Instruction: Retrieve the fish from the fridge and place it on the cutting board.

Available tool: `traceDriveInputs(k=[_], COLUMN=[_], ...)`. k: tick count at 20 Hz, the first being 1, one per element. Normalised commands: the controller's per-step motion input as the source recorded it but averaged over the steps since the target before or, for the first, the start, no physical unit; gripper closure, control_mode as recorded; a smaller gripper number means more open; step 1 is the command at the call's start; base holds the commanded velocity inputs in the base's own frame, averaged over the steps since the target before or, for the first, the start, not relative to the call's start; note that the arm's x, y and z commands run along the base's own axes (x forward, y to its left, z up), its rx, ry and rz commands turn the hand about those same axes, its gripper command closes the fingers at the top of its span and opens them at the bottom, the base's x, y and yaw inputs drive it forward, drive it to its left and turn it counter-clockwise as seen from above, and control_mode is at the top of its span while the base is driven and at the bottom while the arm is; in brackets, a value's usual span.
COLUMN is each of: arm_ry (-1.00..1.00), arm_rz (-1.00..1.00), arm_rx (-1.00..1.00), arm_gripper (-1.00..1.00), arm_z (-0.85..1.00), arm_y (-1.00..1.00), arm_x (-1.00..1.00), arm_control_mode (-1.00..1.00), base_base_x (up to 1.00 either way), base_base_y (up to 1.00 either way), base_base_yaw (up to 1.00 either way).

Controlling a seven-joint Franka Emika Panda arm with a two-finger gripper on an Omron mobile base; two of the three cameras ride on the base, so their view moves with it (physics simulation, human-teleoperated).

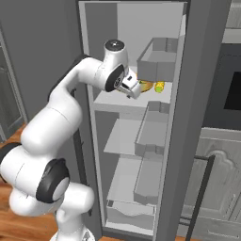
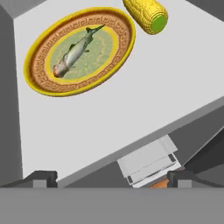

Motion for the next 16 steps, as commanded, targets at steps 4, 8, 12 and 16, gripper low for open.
traceDriveInputs(k=[4,8,12,16], arm_ry=[0.00,0.06,0.05,0.01], arm_rz=[0.00,0.00,0.00,0.00], arm_rx=[0.03,0.00,0.00,0.00], arm_gripper=[-1.00,-1.00,-1.00,-1.00], arm_z=[0.04,0.00,0.00,0.01], arm_y=[-0.18,-0.05,-0.10,0.00], arm_x=[0.28,0.63,0.49,0.41], arm_control_mode=[-1.00,-1.00,-1.00,-1.00], base_base_x=[0.00,0.00,0.00,0.00], base_base_y=[0.00,0.00,0.00,0.00], base_base_yaw=[0.00,0.00,0.00,0.00])
